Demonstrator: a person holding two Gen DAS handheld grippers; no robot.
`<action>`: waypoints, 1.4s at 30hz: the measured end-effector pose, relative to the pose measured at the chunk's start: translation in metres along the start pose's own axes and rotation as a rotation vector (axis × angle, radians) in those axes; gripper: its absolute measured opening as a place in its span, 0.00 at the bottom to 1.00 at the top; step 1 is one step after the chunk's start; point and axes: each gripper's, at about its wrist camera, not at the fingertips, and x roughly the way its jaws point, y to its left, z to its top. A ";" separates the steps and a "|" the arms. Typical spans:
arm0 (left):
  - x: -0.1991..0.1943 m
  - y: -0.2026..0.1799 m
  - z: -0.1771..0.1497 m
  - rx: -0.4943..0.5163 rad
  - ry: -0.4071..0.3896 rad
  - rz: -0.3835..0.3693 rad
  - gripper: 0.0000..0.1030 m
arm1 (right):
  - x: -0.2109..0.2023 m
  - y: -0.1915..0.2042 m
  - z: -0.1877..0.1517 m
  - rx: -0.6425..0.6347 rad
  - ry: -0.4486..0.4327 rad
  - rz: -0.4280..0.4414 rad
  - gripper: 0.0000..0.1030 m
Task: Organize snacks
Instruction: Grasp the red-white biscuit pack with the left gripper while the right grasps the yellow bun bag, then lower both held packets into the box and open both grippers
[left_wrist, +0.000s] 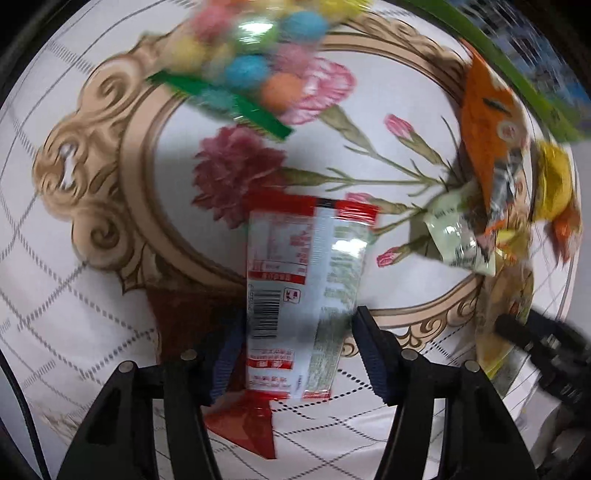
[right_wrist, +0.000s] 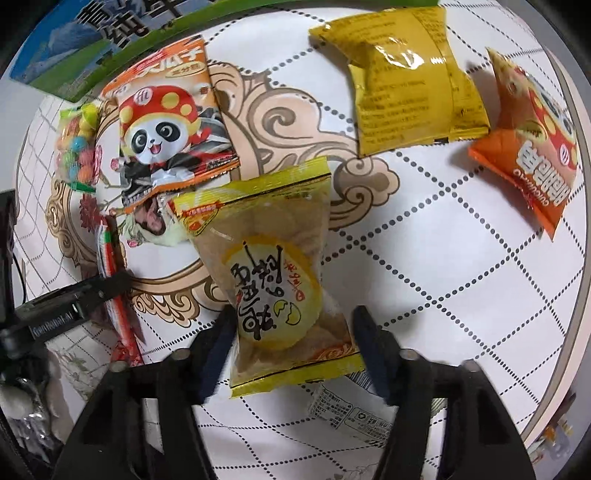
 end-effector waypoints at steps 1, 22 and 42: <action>0.003 -0.004 -0.001 0.042 0.008 0.017 0.57 | 0.000 -0.002 -0.001 0.004 -0.011 0.001 0.76; -0.041 -0.025 -0.034 0.010 -0.127 0.076 0.44 | 0.005 0.012 -0.019 -0.045 -0.039 -0.051 0.53; -0.234 -0.094 -0.018 0.157 -0.423 -0.135 0.44 | -0.181 -0.014 -0.019 -0.044 -0.312 0.204 0.48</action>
